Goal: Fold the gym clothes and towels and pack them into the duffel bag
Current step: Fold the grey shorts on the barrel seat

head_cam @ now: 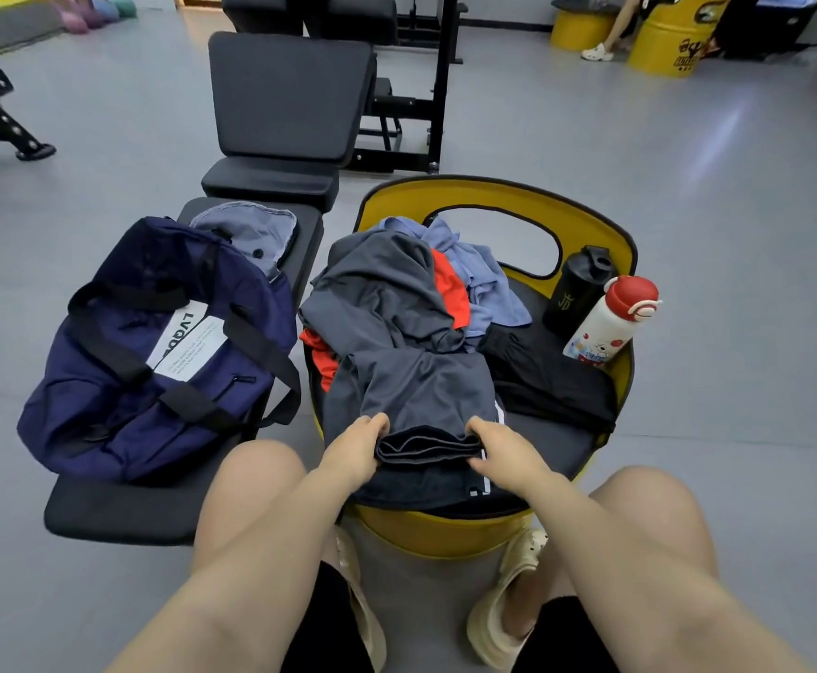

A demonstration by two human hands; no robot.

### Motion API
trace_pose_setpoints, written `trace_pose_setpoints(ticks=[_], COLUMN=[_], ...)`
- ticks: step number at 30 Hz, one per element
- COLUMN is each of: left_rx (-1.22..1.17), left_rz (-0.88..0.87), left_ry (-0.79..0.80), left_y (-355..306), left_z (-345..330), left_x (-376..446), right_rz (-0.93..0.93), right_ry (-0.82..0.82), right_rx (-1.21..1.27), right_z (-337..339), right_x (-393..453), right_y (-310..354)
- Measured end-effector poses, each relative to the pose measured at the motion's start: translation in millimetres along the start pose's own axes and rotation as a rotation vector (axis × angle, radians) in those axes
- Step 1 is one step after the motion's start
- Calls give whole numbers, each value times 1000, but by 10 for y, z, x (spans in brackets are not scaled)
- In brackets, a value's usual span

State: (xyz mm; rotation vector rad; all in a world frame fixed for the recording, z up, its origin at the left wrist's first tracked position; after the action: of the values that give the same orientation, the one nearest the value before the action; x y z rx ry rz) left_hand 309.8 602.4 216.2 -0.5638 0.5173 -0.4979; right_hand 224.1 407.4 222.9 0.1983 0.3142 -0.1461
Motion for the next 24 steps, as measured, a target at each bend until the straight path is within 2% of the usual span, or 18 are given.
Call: trace_pose_setpoints(ticks=[10,13,17,20,22,24], left_rx=[254,242,117,-28,-126,-184], left_rz=[107,94,53,60,140,240], left_ry=[159,45,-221,-415,-427,-367], left_y=[71,8,-111,-102,-35,43], left_z=[-264,-111,235,528,647,702], left_x=[-82,4,240,448,586,720], right_rz=[132,69,10,-53,-152,-282], right_ry=[135,35,-184,-287,-330,-326], right_rx=[-42,38,95,112,137,189], right_z=[-347,-272,2,258,405,485], right_x=[1,48,291,538,670,795], right_y=[6,-42,-92,-170,-231,-283])
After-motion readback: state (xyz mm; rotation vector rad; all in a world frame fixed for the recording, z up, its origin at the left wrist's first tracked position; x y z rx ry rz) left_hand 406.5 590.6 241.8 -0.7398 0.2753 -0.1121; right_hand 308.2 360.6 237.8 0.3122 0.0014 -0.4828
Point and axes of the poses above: each hand's wrist, its own x-axis towards the middle knuckle, its own z-axis out of the back of the hand, y = z × x, the point moved 5 cm from there along x, towards the middle knuckle, and after that the axes turned 12 degrees about -x, right-handed, at the moved point
